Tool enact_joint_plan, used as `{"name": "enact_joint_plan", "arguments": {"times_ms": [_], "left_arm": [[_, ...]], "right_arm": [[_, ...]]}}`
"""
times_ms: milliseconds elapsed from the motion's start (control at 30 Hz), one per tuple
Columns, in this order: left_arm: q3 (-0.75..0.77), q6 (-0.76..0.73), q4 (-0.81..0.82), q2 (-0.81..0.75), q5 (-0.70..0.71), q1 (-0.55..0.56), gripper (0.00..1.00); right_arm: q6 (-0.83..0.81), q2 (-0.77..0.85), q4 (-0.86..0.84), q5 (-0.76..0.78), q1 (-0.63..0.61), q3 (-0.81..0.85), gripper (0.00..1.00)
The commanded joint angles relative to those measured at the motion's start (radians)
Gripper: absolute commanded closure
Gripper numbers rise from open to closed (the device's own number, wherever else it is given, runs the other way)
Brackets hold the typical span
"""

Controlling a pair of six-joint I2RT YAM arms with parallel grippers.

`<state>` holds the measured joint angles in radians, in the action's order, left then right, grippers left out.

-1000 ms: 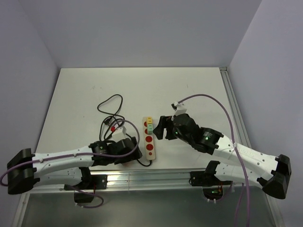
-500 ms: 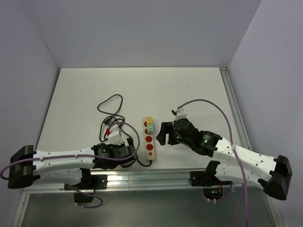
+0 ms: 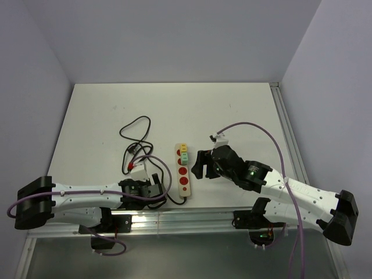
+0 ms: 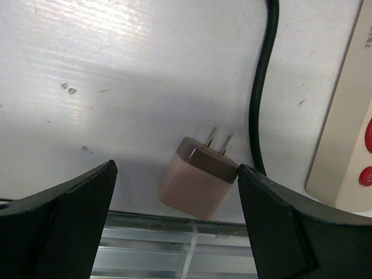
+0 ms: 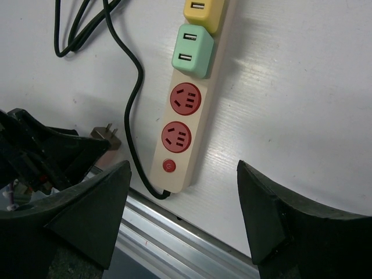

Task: Insert the plug

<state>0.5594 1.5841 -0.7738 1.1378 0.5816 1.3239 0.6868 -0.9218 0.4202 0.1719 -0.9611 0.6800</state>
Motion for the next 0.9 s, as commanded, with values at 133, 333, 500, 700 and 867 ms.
{"name": "enact_joint_plan", "arguments": {"times_ms": [133, 333, 500, 700, 867], "left_arm": [[0.037, -0.059, 0.073, 0.072, 0.034, 0.005, 0.12], [0.039, -0.082, 0.111, 0.114, 0.003, 0.005, 0.13], [0.022, -0.078, 0.131, 0.102, -0.012, 0.005, 0.15], [-0.003, -0.076, 0.154, 0.085, -0.028, 0.005, 0.29], [-0.035, -0.073, 0.189, 0.034, -0.023, 0.005, 0.67]], "right_arm": [[0.013, 0.026, -0.001, 0.001, 0.005, -0.016, 0.20], [0.014, 0.026, -0.011, -0.003, 0.005, -0.022, 0.20], [0.013, 0.005, -0.017, -0.006, 0.005, -0.019, 0.20], [0.011, 0.008, -0.015, -0.006, 0.005, -0.017, 0.21], [0.013, 0.011, -0.024, -0.014, 0.005, -0.027, 0.21]]}}
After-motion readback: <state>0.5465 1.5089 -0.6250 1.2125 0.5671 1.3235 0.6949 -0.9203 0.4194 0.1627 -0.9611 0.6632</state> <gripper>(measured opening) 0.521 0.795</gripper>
